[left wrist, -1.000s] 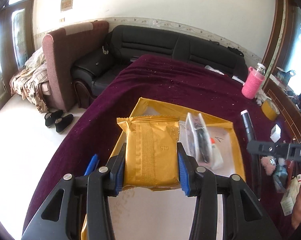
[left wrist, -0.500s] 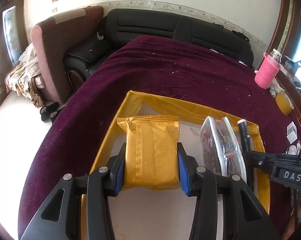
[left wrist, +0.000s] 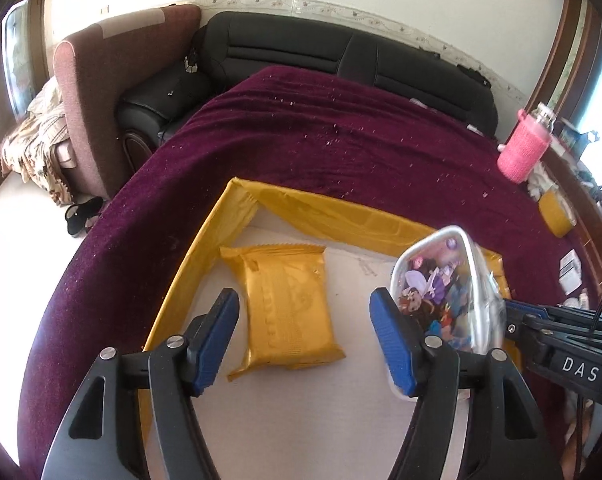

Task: Organize objects
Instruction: 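Set the packet in the tray with the left gripper while the right places the marker there, then grasp the white medicine bottle with the left gripper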

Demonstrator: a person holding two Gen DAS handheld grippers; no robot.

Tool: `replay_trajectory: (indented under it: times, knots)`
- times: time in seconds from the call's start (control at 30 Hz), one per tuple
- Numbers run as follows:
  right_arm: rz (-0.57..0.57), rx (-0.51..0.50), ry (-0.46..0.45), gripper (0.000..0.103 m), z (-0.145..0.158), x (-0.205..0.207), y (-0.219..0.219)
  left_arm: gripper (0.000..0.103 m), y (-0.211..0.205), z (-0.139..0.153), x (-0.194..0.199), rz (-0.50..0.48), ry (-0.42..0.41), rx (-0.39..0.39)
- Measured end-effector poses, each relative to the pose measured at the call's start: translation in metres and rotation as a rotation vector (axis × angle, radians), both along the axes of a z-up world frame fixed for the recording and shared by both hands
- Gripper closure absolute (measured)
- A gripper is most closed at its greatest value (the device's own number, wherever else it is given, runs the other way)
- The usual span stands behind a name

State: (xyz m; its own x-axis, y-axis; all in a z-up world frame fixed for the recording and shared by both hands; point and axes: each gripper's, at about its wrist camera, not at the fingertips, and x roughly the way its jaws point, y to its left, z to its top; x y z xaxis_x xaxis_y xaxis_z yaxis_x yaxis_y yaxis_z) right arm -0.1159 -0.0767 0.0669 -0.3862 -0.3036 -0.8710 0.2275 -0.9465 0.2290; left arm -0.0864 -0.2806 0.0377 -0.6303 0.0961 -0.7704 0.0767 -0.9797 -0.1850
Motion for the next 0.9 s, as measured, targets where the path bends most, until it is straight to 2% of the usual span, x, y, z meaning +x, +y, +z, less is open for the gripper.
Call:
replay_trajectory:
  times: [0.1,0.2,0.3,0.37,0.4,0.57,0.7,0.77,0.9]
  knots:
    - [-0.013,-0.036,0.038,0.087,0.018,0.009,0.015,0.041,-0.007,0.013,0.006,0.023,0.018,0.043]
    - [-0.012,-0.043,0.097,0.081,0.042,0.028,0.035,0.041,-0.017,0.033,0.024,0.049,0.035,0.092]
    - [-0.010,-0.026,0.174,0.072,0.067,0.055,0.066,0.038,-0.019,0.054,0.050,0.038,0.082,0.140]
    - [-0.025,-0.021,0.220,0.059,0.079,0.075,0.094,0.033,-0.009,0.068,0.071,0.009,0.108,0.175]
    - [-0.042,-0.017,0.238,0.056,0.083,0.084,0.109,0.031,-0.003,0.072,0.076,-0.010,0.115,0.182]
    - [-0.216,0.024,0.296,0.047,0.088,0.134,0.205,0.026,0.065,0.087,0.099,-0.181,0.119,0.187]
    - [-0.344,0.044,0.264,0.046,0.070,0.161,0.276,0.026,0.144,0.077,0.100,-0.344,0.071,0.140]
    - [-0.393,0.030,0.240,0.046,0.059,0.171,0.304,0.027,0.179,0.068,0.097,-0.394,0.048,0.117]
    - [-0.454,-0.018,0.210,0.046,0.043,0.182,0.342,0.027,0.221,0.061,0.082,-0.430,0.039,0.072]
